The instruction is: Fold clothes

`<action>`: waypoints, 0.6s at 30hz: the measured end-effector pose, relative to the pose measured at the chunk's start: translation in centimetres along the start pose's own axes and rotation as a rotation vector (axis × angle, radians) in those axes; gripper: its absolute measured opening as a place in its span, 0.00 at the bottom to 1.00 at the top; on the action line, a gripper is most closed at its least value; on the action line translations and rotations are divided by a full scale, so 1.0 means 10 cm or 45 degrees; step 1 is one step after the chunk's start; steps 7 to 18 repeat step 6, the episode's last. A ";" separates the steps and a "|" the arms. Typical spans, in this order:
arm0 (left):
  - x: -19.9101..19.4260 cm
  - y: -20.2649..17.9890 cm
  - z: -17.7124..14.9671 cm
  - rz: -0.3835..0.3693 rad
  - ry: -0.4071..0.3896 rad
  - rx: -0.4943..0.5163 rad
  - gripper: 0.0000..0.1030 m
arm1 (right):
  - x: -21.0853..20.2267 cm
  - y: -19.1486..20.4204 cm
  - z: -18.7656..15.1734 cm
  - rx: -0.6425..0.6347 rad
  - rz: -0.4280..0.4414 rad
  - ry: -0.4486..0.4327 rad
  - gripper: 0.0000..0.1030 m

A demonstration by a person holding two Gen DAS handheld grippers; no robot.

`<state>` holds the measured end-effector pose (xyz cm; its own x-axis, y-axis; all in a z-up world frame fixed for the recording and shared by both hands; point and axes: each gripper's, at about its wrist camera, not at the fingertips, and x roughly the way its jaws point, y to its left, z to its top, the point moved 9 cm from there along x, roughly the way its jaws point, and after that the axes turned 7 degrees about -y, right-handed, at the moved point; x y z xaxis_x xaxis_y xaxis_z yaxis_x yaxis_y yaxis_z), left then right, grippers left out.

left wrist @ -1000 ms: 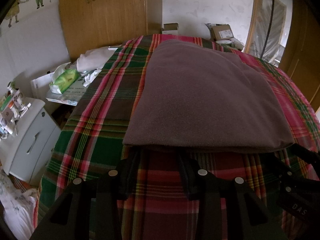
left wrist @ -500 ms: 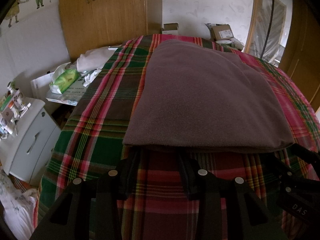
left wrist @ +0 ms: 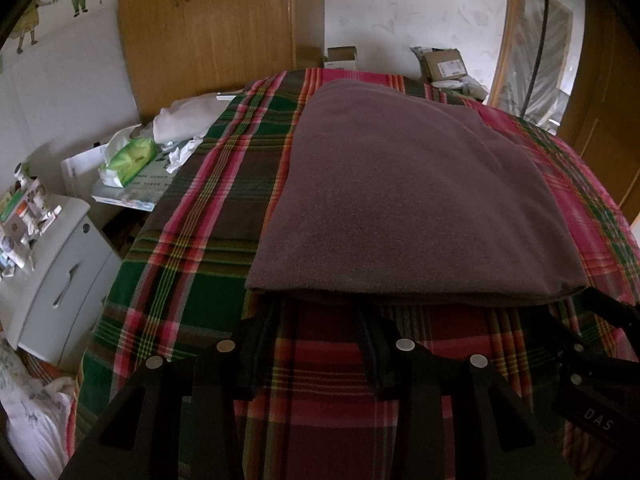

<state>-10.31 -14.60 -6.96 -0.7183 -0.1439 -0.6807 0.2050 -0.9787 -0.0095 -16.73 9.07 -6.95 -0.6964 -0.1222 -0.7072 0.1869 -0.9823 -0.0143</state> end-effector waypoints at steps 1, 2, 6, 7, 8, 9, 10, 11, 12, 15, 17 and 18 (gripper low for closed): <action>0.00 0.00 0.00 0.000 0.000 0.000 0.38 | 0.00 0.00 0.00 0.000 0.000 0.000 0.79; 0.00 0.00 0.00 0.000 0.000 0.000 0.38 | 0.00 0.00 0.00 0.000 0.000 0.000 0.79; 0.00 0.00 0.00 0.000 0.000 -0.001 0.38 | 0.00 -0.01 0.00 -0.001 0.001 0.000 0.79; 0.00 0.00 0.00 0.000 0.000 -0.001 0.38 | 0.00 -0.01 0.00 -0.001 0.001 0.000 0.79; 0.00 0.00 0.00 0.000 0.000 -0.001 0.38 | 0.00 -0.01 0.00 -0.001 0.001 0.000 0.79; 0.00 0.00 0.00 0.000 0.000 -0.001 0.38 | 0.00 -0.01 0.00 -0.001 0.001 0.000 0.79; 0.00 0.00 0.00 0.000 0.000 -0.001 0.38 | 0.00 -0.01 0.00 -0.001 0.001 0.000 0.79; 0.00 0.00 0.00 0.000 0.000 -0.001 0.38 | 0.00 -0.01 0.00 -0.001 0.001 0.000 0.79; 0.00 0.00 0.00 0.000 0.000 -0.001 0.38 | 0.00 -0.01 0.00 -0.001 0.001 0.000 0.79; 0.00 0.00 0.00 0.000 0.000 -0.001 0.38 | 0.00 -0.01 0.00 -0.001 0.001 0.000 0.79; 0.00 0.00 0.00 0.000 0.000 -0.001 0.38 | 0.00 -0.01 0.00 -0.001 0.001 0.000 0.79; 0.00 0.00 0.00 0.000 0.000 -0.001 0.38 | 0.00 -0.01 0.00 -0.001 0.001 0.000 0.79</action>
